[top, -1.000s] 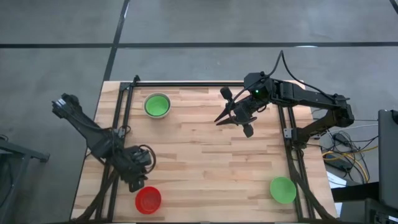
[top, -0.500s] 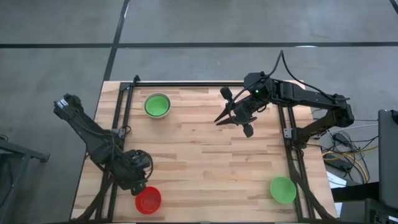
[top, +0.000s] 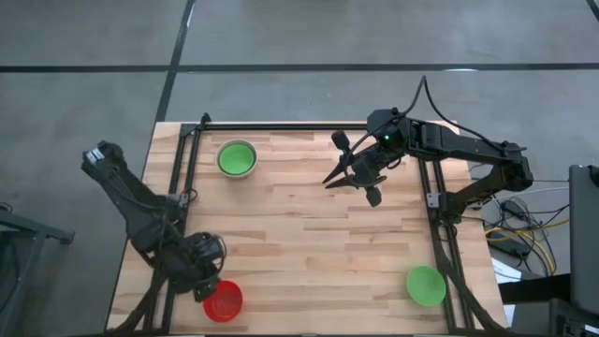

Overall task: Nest bowls inside each other
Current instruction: Stack the red bowl on the stacked green bowl

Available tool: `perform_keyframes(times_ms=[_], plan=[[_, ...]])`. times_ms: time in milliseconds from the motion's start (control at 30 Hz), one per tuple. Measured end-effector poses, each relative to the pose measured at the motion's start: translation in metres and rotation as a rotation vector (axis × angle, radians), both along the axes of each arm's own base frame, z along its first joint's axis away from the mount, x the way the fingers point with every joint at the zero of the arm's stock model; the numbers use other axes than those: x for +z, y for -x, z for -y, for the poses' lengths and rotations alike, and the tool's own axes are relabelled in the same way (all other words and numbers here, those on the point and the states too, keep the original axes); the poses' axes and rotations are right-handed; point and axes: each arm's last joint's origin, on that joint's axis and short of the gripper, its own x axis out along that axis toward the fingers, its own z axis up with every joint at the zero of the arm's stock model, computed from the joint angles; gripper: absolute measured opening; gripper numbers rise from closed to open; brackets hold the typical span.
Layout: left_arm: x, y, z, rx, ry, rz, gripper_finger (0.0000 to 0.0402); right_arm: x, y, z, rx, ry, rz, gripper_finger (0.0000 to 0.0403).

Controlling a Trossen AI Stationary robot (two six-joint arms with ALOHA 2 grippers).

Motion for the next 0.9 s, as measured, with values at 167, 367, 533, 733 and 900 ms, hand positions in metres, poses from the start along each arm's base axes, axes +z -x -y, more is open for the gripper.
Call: perform_keyframes(times_ms=[167,367,533,733,900], plan=[[-0.001,0.004,0.002,-0.015,-0.009,-0.009,0.0158,0.000,0.000,0.000,0.000,0.000,0.000,0.0052],[-0.005,0.008,0.002,-0.034,-0.037,-0.028,0.0158,0.000,0.000,0.000,0.000,0.000,0.000,0.0052],[-0.005,0.007,0.002,0.018,-0.017,-0.026,0.0158,0.000,0.000,0.000,0.000,0.000,0.000,0.0052],[-0.004,0.006,0.003,0.053,0.013,-0.036,0.0158,0.000,0.000,0.000,0.000,0.000,0.000,0.0052],[-0.013,0.005,0.008,0.020,0.030,-0.066,0.0158,0.000,0.000,0.000,0.000,0.000,0.000,0.0052]])
